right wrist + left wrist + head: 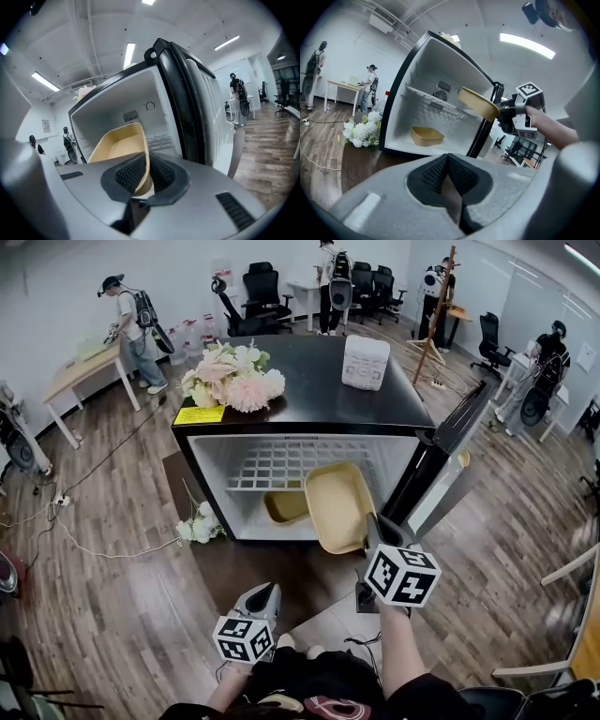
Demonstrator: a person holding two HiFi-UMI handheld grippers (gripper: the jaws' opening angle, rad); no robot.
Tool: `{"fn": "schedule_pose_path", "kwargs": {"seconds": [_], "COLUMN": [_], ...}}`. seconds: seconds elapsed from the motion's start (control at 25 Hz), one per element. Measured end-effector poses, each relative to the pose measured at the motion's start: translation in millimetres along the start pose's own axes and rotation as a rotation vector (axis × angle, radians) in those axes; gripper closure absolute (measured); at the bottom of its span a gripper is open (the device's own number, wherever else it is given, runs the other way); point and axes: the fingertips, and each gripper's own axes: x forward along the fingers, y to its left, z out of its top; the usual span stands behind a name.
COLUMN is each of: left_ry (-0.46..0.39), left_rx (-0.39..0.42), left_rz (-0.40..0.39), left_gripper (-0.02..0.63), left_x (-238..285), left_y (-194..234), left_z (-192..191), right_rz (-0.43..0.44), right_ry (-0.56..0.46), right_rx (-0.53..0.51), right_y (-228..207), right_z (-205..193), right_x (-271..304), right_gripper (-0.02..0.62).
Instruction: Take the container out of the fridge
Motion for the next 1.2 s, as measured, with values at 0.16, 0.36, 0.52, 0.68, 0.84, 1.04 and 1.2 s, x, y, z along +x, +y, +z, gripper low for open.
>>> {"fn": "schedule_pose_path", "kwargs": {"seconds": [0.16,0.36,0.52,0.68,0.84,1.04,1.2], "left_ry": [-0.013,-0.038,-0.034,-0.041,-0.033,-0.037,-0.035], "left_rx": [-0.006,-0.017,-0.021,-0.023,-0.025,-0.019,-0.019], "left_rz": [-0.005,-0.004,0.003,0.011,0.018,0.021,0.025], "left_gripper": [0.597,0.598,0.597,0.597,0.598,0.598,0.597], "left_x": [-2.8,-6.3,-9.3,-9.6,-10.9,-11.3,-11.0], "left_y": [-4.8,-9.7,-12.0,-12.1,-11.7,-10.2,-8.4], "left_z": [-1.6,-2.5,-7.0,-6.0,-8.6,-4.6,-5.3], "right_rz": [-0.003,-0.009,-0.018,-0.026,-0.037,-0.054,-0.074], "right_ry": [0.009,0.031,0.062,0.084,0.118,0.145,0.182], "right_rx": [-0.008,-0.018,-0.01,-0.006,0.009,0.012,0.027], "right_y": [-1.9,-7.0,-14.0,-19.6,-27.7,-36.7,-43.3], "right_z": [-7.3,-21.0,-37.3,-50.0,-66.2,-81.5,-104.8], "right_x": [-7.4,-15.8,-22.0,-24.2,-24.4,-23.6,-22.2], "right_gripper": [0.566,0.566,0.566,0.566,0.566,0.566,0.566]}}
